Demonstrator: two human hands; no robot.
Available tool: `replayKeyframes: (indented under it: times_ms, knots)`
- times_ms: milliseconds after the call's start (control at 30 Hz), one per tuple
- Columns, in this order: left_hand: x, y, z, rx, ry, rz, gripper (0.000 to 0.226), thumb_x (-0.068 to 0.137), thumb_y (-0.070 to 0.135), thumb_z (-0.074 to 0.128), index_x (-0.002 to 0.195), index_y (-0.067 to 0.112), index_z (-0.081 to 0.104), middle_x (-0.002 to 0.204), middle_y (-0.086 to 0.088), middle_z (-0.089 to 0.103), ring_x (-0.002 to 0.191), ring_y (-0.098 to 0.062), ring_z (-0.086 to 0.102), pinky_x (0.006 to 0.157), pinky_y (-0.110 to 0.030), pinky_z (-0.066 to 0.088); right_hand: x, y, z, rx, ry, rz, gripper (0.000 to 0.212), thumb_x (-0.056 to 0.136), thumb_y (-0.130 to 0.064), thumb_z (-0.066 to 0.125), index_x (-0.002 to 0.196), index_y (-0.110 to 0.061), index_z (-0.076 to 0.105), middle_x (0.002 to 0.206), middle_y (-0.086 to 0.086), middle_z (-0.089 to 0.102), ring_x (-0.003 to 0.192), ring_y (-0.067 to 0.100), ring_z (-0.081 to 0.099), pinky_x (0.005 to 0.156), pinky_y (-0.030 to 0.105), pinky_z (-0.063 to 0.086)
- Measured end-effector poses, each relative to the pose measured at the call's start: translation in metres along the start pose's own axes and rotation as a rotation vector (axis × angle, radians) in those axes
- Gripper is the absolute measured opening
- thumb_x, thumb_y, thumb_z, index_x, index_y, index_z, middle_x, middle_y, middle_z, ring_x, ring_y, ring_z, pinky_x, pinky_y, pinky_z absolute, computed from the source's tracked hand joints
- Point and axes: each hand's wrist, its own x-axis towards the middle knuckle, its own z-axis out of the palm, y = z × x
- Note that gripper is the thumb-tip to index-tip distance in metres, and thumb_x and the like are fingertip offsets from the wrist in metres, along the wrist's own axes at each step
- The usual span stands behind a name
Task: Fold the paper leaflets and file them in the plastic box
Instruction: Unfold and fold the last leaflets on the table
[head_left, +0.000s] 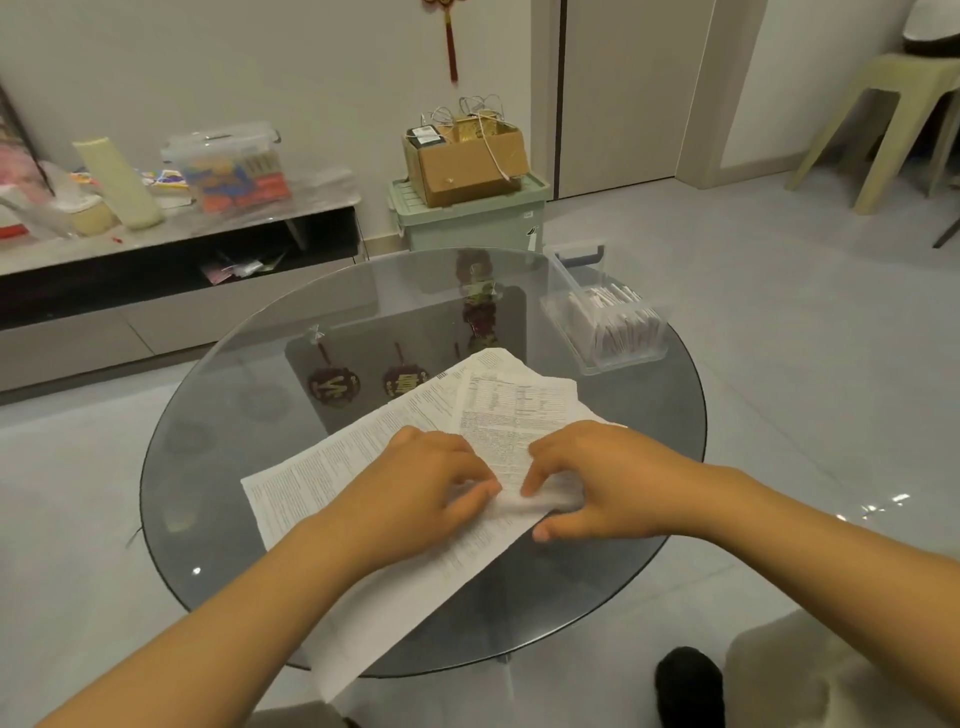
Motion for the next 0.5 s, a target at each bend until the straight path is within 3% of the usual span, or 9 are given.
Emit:
replayKeyframes:
  times_ms: [67, 200, 333, 433, 500]
  knots:
    - [-0.001, 0.000, 0.000, -0.042, 0.026, 0.021, 0.038, 0.088, 0.058, 0.041, 0.102, 0.035, 0.068, 0.103, 0.020, 0.063, 0.096, 0.001, 0.053, 0.097, -0.032, 0.037, 0.000, -0.001, -0.002, 0.052, 0.018, 0.022, 0.015, 0.085, -0.038, 0.060, 0.096, -0.030, 0.066, 0.103, -0.011, 0.065, 0.095, 0.009, 0.056, 0.080, 0.029, 0.049]
    - [-0.004, 0.005, -0.005, -0.281, 0.013, -0.079, 0.049, 0.074, 0.069, 0.052, 0.105, 0.033, 0.065, 0.100, 0.020, 0.064, 0.093, 0.000, 0.057, 0.086, -0.023, 0.046, 0.000, -0.003, -0.014, 0.265, 0.039, 0.073, 0.008, 0.088, -0.024, 0.053, 0.088, -0.024, 0.061, 0.089, -0.002, 0.064, 0.080, 0.013, 0.056, 0.071, 0.030, 0.047]
    - [0.000, 0.005, -0.007, -0.377, 0.100, -0.227, 0.013, 0.082, 0.040, 0.067, 0.086, 0.037, 0.055, 0.086, 0.020, 0.058, 0.080, -0.002, 0.055, 0.062, -0.012, 0.040, 0.003, -0.001, -0.019, 0.415, 0.116, 0.125, 0.012, 0.091, -0.024, 0.051, 0.080, -0.029, 0.053, 0.098, 0.001, 0.065, 0.084, 0.017, 0.058, 0.070, 0.030, 0.047]
    - [0.007, -0.002, -0.003, -0.520, 0.193, -0.364, 0.020, 0.083, 0.030, 0.069, 0.089, 0.037, 0.052, 0.093, 0.021, 0.060, 0.084, -0.001, 0.060, 0.065, -0.010, 0.043, 0.006, 0.001, -0.015, 0.370, 0.237, 0.182, 0.002, 0.092, -0.027, 0.053, 0.090, -0.029, 0.054, 0.106, -0.004, 0.063, 0.091, 0.014, 0.058, 0.074, 0.028, 0.048]
    - [0.011, -0.004, -0.001, -0.577, 0.202, -0.427, 0.034, 0.081, 0.029, 0.072, 0.104, 0.035, 0.047, 0.102, 0.019, 0.058, 0.084, -0.002, 0.062, 0.067, -0.013, 0.049, 0.008, 0.001, -0.013, 0.329, 0.294, 0.210, 0.016, 0.089, -0.027, 0.059, 0.104, -0.026, 0.054, 0.110, -0.005, 0.061, 0.093, 0.012, 0.056, 0.077, 0.027, 0.048]
